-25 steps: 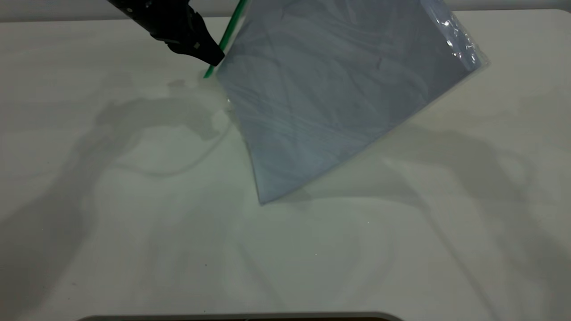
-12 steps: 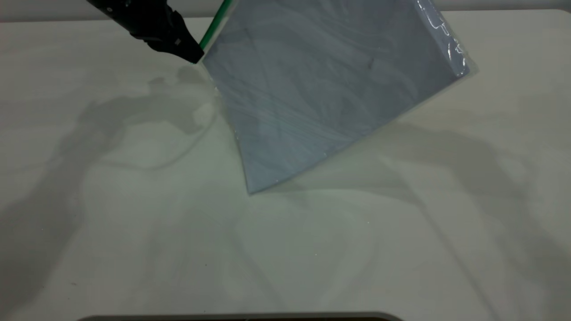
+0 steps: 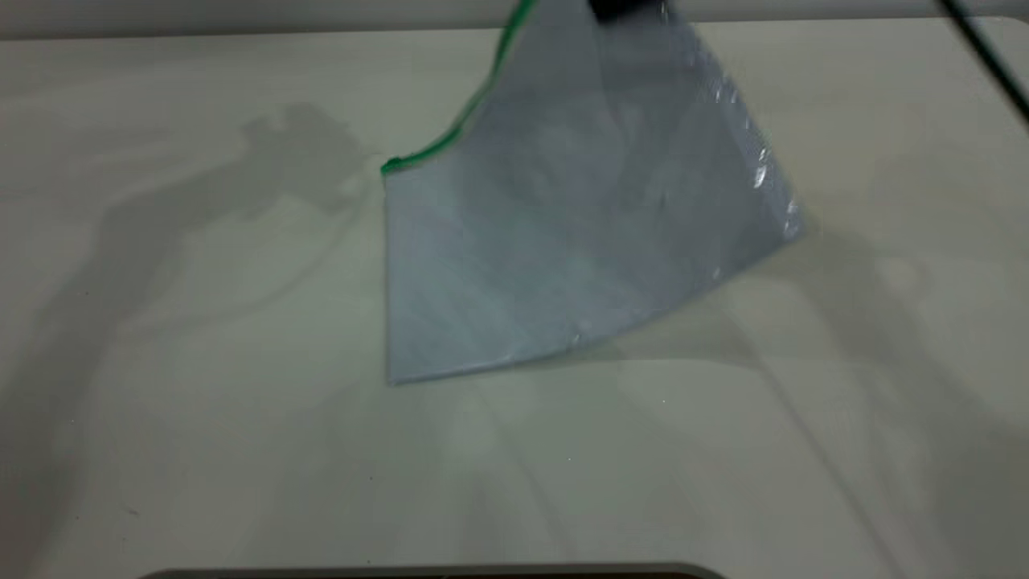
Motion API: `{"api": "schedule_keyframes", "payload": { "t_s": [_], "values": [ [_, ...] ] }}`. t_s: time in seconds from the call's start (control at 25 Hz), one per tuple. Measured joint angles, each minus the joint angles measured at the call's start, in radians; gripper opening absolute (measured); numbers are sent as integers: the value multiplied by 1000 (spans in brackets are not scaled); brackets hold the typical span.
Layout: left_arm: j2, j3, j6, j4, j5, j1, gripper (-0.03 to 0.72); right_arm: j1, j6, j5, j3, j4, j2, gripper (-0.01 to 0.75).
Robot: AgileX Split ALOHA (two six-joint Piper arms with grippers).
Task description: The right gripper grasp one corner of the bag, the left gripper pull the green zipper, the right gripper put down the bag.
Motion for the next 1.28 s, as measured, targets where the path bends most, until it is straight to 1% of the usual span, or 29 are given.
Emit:
{"api": "schedule_keyframes", "payload": {
  "t_s": [0.12,0.24,0.32,0.4,0.44,0.52,0.64,0.72,0.76,0.8,0.92,1.0,1.04,1.12,1.28],
  "values": [
    [-84,0,-67,-1,75,-2,538,4,-58,-20,-2,138,90,36],
    [-139,0,-96,2,137,-11,538,28,-174,12,-5,260,162,36],
    [-167,0,-101,3,171,-16,538,46,-233,15,-5,279,181,45],
    [-188,0,-118,5,208,-21,537,53,-227,-2,-5,274,185,74],
    [-198,0,-130,9,225,-21,537,49,-204,-17,-5,263,185,104],
    [-219,0,-159,16,274,-23,537,32,-126,-35,-5,202,184,197],
    [-254,0,-185,22,341,-32,537,6,48,-31,-5,16,170,403],
    [-286,0,-208,24,378,-37,537,1,153,34,-5,-128,123,503],
    [-307,0,-231,26,397,-38,537,0,217,73,-5,-202,92,534],
    [-327,0,-258,35,419,-38,537,0,276,130,-5,-273,49,549],
    [-416,0,-357,89,502,-38,537,0,488,325,-5,-424,-100,556],
    [-479,0,-438,152,564,-38,537,0,583,474,-5,-488,-212,539],
    [-515,0,-476,188,569,-38,537,0,621,539,-5,-517,-257,526],
    [-580,0,-571,268,569,-38,537,1,677,598,-5,-563,-364,497],
    [-702,6,-749,426,569,-38,537,1,845,622,14,-674,-579,447]
  ]
}}
